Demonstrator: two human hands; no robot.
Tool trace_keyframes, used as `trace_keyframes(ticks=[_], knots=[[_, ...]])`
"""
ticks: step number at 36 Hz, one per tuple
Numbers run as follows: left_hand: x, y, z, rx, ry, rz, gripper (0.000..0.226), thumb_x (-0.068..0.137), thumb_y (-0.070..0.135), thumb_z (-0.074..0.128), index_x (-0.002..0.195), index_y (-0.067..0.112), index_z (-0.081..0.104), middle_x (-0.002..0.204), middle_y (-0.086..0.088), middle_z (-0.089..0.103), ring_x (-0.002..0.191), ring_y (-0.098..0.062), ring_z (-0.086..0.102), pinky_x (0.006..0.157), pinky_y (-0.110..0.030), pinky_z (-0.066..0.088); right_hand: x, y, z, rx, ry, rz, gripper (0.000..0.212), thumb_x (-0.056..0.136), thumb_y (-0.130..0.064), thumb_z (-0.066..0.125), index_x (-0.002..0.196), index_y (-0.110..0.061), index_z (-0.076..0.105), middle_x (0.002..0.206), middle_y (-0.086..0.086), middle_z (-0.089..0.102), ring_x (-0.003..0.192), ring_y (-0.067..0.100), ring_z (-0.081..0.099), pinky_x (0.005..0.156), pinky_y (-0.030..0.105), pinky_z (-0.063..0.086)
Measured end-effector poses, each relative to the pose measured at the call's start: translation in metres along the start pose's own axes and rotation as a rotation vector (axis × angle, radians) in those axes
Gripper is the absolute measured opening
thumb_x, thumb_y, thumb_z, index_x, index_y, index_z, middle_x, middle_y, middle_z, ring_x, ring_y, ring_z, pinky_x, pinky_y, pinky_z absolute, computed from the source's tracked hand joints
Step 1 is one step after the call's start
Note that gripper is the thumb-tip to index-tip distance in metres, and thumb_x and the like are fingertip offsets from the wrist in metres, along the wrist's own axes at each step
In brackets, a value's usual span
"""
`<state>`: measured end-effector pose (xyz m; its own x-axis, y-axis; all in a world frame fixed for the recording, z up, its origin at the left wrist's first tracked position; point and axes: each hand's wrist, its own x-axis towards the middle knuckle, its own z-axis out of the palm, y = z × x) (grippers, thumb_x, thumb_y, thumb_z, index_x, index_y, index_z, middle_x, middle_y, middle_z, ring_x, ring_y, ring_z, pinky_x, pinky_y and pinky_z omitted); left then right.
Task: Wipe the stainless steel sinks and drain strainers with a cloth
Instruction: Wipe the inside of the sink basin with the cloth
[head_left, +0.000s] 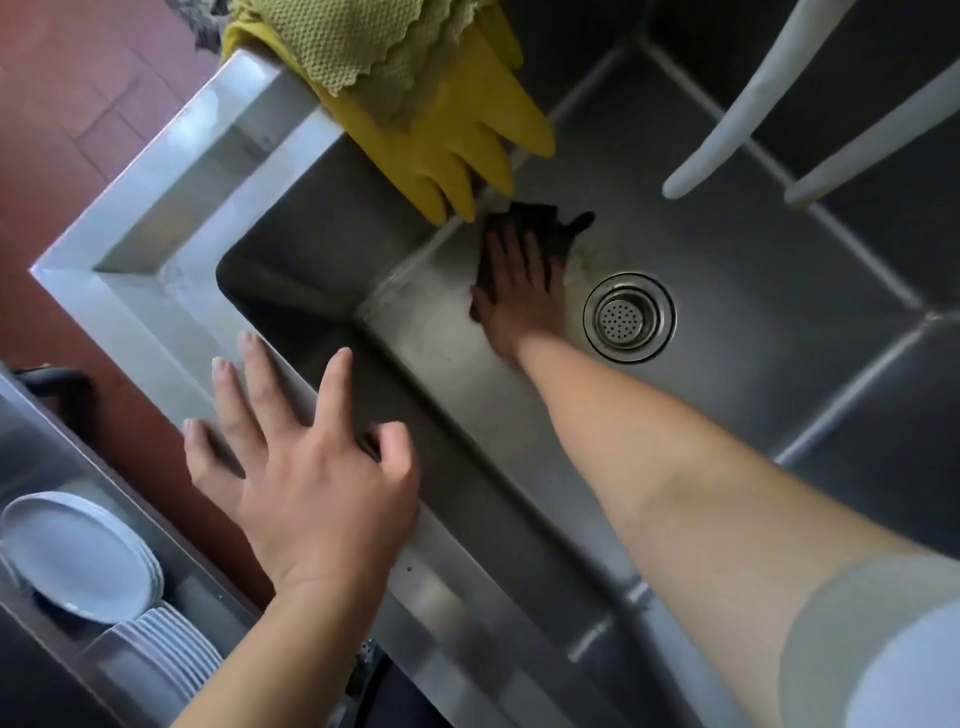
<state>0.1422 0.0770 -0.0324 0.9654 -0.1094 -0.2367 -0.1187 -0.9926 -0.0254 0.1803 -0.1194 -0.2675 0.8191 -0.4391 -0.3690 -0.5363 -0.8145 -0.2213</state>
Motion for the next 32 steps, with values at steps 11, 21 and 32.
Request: trace_keyframes(ticks=[11, 21, 32], knots=[[0.0, 0.0, 0.0, -0.02, 0.002, 0.0, 0.064, 0.076, 0.045, 0.043, 0.139, 0.038, 0.049, 0.165, -0.011, 0.01, 0.152, -0.025, 0.001, 0.119, -0.057, 0.006, 0.036, -0.016, -0.03, 0.361, 0.061, 0.607, 0.083, 0.098, -0.052, 0.034, 0.157, -0.014, -0.009, 0.166, 0.009, -0.013, 0.152, 0.032, -0.015, 0.119, 0.055, -0.007], [0.0, -0.002, 0.002, -0.009, 0.003, 0.009, 0.06, 0.078, 0.048, 0.043, 0.137, 0.038, 0.05, 0.164, -0.011, 0.01, 0.151, -0.024, -0.001, 0.119, -0.056, 0.003, -0.088, -0.041, 0.042, -0.006, -0.245, -0.398, 0.064, 0.104, -0.044, 0.028, 0.159, -0.026, 0.002, 0.167, -0.005, -0.003, 0.153, 0.02, -0.011, 0.121, 0.048, -0.003], [-0.001, -0.001, 0.001, -0.027, -0.001, 0.004, 0.059, 0.078, 0.045, 0.043, 0.135, 0.037, 0.052, 0.165, -0.012, 0.009, 0.152, -0.026, -0.001, 0.118, -0.058, 0.004, -0.082, 0.108, -0.005, -0.199, -0.257, -0.357, 0.067, 0.101, -0.054, 0.025, 0.156, -0.035, -0.009, 0.166, -0.011, -0.009, 0.152, 0.015, -0.015, 0.121, 0.044, -0.006]])
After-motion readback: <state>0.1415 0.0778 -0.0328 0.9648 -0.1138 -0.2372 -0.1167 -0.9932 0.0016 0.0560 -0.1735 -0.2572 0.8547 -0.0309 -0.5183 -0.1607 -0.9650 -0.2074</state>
